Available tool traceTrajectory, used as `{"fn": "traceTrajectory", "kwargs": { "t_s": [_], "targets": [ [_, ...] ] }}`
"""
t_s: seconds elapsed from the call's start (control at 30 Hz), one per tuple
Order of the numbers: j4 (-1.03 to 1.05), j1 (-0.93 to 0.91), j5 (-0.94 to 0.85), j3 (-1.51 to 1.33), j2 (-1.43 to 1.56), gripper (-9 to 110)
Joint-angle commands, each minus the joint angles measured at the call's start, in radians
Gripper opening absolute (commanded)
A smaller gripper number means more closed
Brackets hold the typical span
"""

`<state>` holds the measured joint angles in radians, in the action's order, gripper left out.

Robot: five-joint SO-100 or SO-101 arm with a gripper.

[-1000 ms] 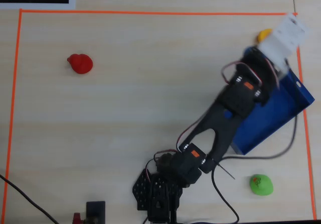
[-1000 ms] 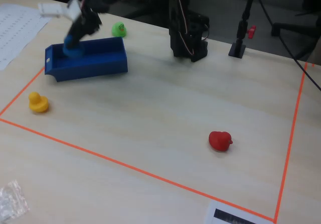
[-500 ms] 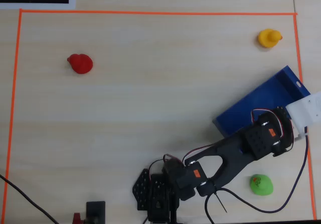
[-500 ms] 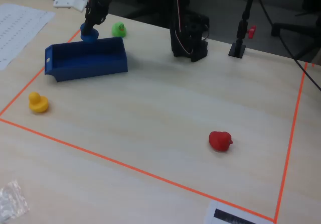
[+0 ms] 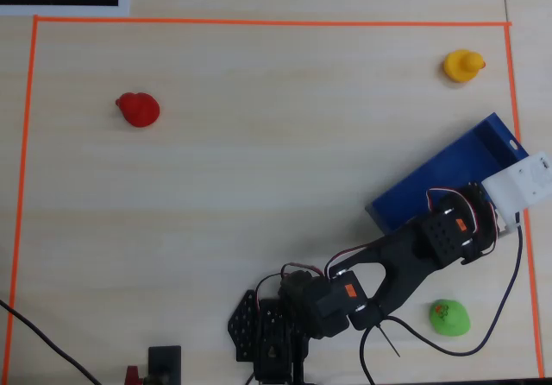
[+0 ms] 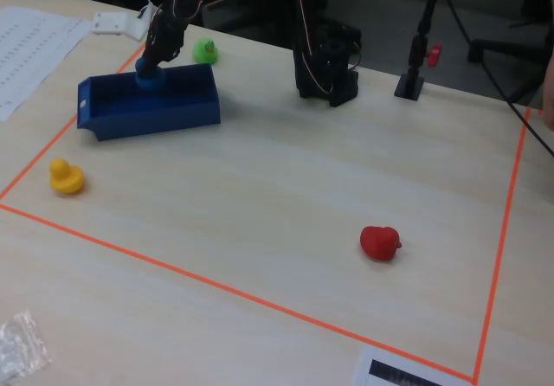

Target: Grasp blue duck and put it into box.

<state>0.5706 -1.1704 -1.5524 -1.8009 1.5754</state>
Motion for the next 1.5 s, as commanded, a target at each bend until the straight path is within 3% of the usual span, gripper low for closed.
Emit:
{"fn": "traceTrajectory", "kwargs": {
  "t_s": [0.0, 0.17, 0.43, 0.5, 0.6, 0.77, 0.87, 1.07, 1.47],
  "targets": [
    [0.012, 0.018, -0.077, 0.011, 0.012, 1],
    [0.058, 0.014, -0.081, 0.009, 0.031, 20],
    [0.078, 0.031, -0.1, -0.063, 0.147, 27],
    [0.109, 0.064, -0.115, -0.087, 0.213, 22],
    [0.193, 0.225, -0.121, -0.117, 0.374, 0],
    [0.238, 0.761, 0.083, -0.225, 0.712, 0],
    [0.23, 0.976, 0.06, -0.538, 0.968, 0],
    [0.414, 1.115, -0.008, -1.068, 1.491, 0],
    [0.666, 1.173, -0.009, -1.308, 1.735, 0]
  ]
}}
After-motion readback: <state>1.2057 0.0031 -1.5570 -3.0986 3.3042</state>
